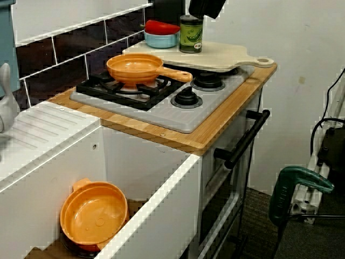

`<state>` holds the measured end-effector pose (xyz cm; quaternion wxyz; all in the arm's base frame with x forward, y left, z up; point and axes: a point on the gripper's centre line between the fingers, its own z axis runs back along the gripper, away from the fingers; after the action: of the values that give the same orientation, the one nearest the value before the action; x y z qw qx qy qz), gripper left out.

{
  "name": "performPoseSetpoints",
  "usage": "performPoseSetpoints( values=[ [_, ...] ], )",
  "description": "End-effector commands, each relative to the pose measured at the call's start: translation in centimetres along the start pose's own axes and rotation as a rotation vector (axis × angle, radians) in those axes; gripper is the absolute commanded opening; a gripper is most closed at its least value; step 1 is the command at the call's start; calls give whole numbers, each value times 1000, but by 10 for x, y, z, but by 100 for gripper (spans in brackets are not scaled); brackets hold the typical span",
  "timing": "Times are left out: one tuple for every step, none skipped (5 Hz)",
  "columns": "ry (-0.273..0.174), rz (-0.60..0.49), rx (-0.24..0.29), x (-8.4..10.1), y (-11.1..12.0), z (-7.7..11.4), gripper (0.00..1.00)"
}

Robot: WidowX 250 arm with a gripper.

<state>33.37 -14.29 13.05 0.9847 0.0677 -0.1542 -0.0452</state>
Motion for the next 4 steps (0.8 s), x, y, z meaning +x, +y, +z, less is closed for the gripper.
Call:
performPoseSetpoints(
  values=[
    [-45,41,-5,11,7,17,100],
    [-43,48,-4,14,8,21,100],
    [-43,51,0,19,2,31,100],
    [-81,24,72,21,-9,39,100]
  ],
)
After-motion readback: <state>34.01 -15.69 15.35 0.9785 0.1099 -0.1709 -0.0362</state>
